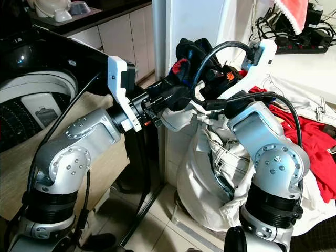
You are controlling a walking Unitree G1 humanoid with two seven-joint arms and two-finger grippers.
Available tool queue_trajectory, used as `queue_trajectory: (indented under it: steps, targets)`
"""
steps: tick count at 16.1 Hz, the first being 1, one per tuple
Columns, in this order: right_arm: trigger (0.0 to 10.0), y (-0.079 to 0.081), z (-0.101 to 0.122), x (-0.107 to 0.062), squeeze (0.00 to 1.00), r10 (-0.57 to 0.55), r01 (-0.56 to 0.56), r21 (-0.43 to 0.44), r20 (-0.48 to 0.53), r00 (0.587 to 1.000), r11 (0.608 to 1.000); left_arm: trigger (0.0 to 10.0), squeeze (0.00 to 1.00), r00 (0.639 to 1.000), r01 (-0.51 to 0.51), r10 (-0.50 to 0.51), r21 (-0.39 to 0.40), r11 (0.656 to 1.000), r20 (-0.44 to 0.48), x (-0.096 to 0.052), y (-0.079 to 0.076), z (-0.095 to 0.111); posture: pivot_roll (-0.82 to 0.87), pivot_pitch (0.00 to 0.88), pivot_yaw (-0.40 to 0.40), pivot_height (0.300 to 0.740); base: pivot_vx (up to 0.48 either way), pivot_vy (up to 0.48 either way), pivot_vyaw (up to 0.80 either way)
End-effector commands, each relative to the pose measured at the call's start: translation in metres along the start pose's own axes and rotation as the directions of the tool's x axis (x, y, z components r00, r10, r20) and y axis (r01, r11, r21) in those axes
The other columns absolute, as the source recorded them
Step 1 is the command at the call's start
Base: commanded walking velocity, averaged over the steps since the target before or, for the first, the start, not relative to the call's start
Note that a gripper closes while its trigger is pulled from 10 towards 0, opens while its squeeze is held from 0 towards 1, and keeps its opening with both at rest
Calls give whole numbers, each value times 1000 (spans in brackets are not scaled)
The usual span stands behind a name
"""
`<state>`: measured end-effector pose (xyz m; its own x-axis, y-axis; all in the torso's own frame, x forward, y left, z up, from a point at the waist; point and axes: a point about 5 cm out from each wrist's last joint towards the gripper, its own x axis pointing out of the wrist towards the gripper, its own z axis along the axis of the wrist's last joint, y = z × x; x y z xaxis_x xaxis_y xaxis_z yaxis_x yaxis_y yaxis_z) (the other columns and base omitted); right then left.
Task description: Clothes washing
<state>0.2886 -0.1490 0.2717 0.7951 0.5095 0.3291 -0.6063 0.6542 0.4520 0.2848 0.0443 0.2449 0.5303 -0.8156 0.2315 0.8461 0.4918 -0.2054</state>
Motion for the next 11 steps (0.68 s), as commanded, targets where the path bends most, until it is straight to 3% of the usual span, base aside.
queue_trajectory:
  steps: [1, 5, 6, 7, 8, 9, 10, 11]
  targets:
    - [0, 5, 3, 1, 0, 26, -26, -4, 12, 1000, 1000, 0, 0, 1000, -19, 19, 11, 1000, 4, 0, 3, 0, -120, 0, 27, 740, 0, 0, 0]
    - [0, 5, 3, 2, 0, 19, -19, -13, 8, 1000, 1000, 0, 0, 999, -48, 47, 11, 999, 26, 1, 7, 2, -123, 0, 29, 740, 0, 0, 0]
    - [3176, 5, 2, 2, 0, 21, -21, -14, 6, 1000, 1000, 0, 0, 998, -54, 54, 9, 998, 32, 0, 8, 2, -124, 0, 29, 740, 0, 0, 0]
    - [7176, 6, 2, 2, 616, 28, -28, -16, 1, 1000, 999, 0, 0, 997, -68, 68, 8, 998, 45, 0, 9, 4, -124, 0, 28, 740, 0, 0, 0]
    - [10000, 7, 1, 2, 1000, 35, -35, -12, -3, 999, 999, 0, 0, 988, -132, 131, 7, 991, 85, -1, 18, 10, -124, 0, 28, 740, 0, 0, 0]
    - [10000, 7, 0, 2, 1000, 36, -36, -10, -5, 999, 999, 0, 0, 981, -167, 165, 8, 986, 104, -2, 23, 13, -124, 0, 28, 740, 0, 0, 0]
    - [10000, 8, -4, 0, 1000, 42, -47, -60, -70, 997, 997, 0, 0, 931, -322, 311, 33, 946, 190, -9, 45, 31, -124, 0, 27, 740, 0, 0, 0]
    - [10000, 8, -13, -4, 94, 28, -52, -141, -166, 986, 989, 0, 0, 861, -457, 419, 76, 886, 289, -19, 67, 59, -123, 0, 25, 740, 0, 0, 0]
